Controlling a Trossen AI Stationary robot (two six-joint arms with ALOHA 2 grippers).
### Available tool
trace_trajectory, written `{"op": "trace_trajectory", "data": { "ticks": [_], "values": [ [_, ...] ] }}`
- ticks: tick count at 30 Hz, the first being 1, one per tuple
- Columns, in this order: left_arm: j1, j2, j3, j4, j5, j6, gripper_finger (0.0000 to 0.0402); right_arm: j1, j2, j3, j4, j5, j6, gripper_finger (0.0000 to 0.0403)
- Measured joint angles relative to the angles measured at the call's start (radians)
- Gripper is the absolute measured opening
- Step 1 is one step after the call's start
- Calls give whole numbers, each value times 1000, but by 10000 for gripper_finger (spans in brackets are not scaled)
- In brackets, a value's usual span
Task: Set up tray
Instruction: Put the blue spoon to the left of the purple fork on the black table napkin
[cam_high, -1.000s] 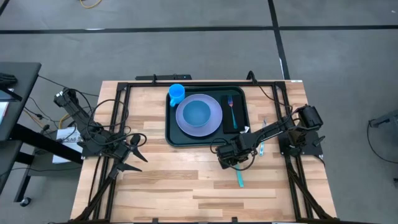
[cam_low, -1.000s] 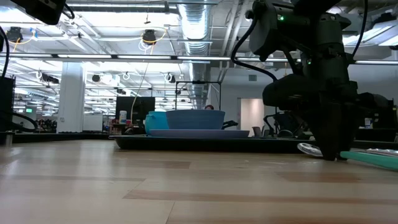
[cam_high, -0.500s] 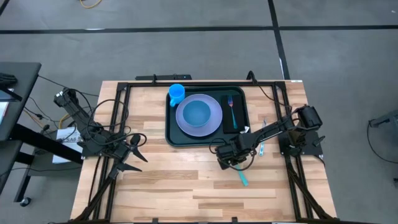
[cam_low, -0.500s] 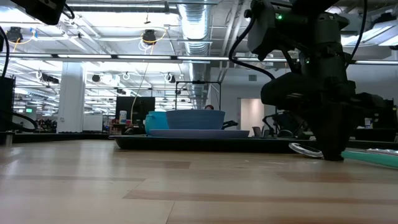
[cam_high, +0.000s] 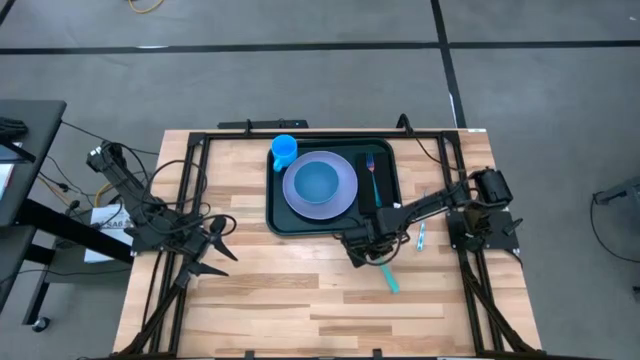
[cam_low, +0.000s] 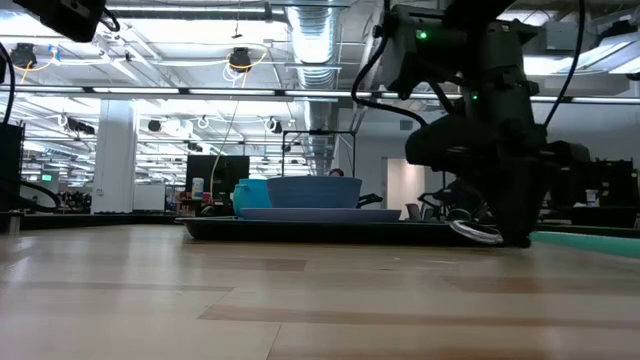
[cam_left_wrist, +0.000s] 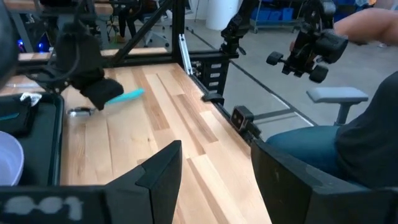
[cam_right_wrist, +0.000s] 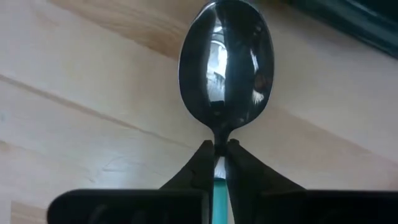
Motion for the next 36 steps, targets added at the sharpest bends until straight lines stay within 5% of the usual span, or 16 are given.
{"op": "trace_trajectory", "data": {
  "ticks": [15, 20, 27, 36],
  "values": [
    [0, 0, -17, 8, -1, 11, 180, -124, -63, 131, -165, -29, -105, 13],
    [0, -14, -8, 45, -17, 102, 180, -239, -157, 142, -212, 17, -136, 21],
    [0, -98, -4, 43, -190, 203, 180, -459, -193, 142, -190, 56, -264, 7],
    [0, -295, -109, -49, -161, 146, 180, -680, -128, 140, -144, 59, -426, 10]
  ]
}}
